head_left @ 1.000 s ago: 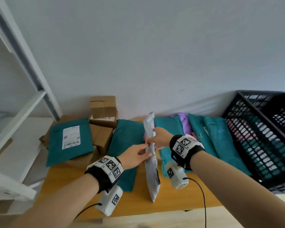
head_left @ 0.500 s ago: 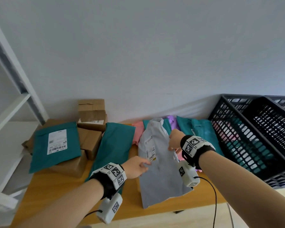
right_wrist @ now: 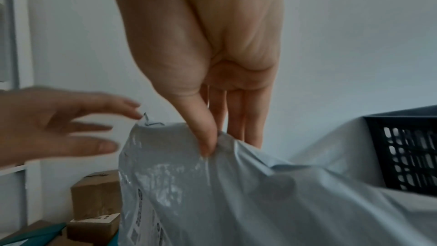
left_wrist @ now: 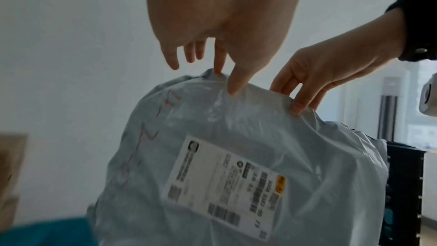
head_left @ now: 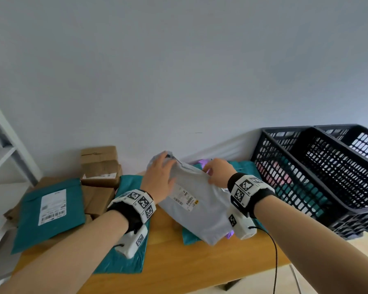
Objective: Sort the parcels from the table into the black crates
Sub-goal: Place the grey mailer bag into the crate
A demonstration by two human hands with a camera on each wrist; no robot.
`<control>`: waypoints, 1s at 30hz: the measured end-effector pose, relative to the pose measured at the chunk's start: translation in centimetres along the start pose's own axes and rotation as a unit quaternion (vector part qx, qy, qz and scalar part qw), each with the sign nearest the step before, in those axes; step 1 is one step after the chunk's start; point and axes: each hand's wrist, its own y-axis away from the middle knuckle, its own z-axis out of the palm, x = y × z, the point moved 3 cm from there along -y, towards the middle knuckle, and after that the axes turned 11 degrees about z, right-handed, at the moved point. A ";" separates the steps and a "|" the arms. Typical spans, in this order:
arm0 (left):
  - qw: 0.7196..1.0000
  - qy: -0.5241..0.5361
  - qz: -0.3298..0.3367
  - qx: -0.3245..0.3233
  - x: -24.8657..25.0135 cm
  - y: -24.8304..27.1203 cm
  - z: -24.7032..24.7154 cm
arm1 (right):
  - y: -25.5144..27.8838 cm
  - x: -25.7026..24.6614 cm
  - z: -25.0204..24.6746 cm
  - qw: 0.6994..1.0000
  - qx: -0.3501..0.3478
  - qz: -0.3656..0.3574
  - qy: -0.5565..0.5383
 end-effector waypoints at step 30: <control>0.989 -0.083 -0.086 -0.093 0.5 -3.3 -7.0 | 1.6 1.9 0.2 0.917 0.350 -0.013 -0.193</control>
